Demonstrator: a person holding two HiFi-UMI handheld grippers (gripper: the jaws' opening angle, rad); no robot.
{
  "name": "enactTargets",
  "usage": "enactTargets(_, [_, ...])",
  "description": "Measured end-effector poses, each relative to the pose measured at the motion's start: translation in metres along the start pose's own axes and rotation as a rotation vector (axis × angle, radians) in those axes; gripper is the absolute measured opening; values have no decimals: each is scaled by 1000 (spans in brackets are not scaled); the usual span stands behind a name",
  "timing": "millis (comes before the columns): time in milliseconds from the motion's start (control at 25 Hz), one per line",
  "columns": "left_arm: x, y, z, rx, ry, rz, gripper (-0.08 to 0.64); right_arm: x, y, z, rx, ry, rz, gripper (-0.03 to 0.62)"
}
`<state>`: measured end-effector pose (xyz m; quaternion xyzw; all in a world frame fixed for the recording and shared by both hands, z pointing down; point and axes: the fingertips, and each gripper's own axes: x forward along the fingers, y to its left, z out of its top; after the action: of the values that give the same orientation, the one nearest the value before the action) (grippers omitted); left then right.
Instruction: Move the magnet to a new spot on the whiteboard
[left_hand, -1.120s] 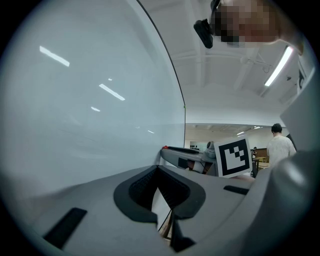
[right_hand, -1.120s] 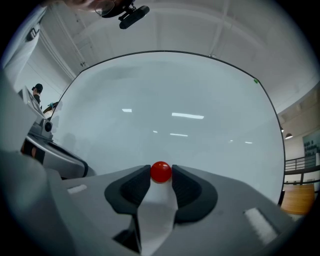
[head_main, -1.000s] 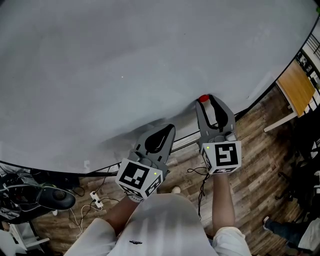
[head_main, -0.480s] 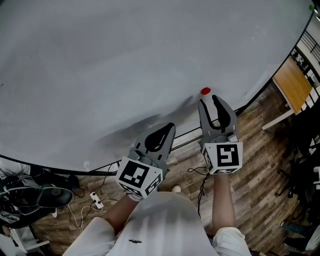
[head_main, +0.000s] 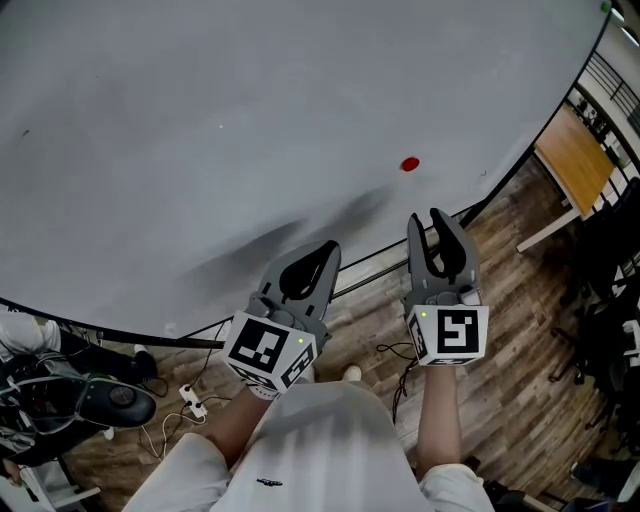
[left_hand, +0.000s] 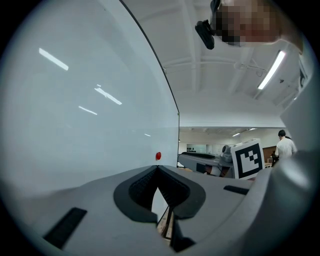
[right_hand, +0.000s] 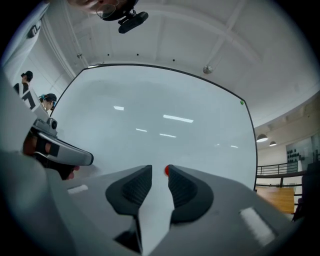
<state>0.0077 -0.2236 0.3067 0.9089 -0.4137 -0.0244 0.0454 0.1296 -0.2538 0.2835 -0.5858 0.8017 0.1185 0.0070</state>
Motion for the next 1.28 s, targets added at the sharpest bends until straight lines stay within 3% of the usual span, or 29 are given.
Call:
enactTargets(320, [-19,-1,12,11,-1,0,6,-40,7,9,44,12,-54,12])
enactTargets(800, [-50,-3,-6,22,-3,13,6,-94,32,-12,100,29,-63,11])
enactTargets(1280, [-55,2,-14,20,-6,36,6,-87,41,-17,102,27,-37,11])
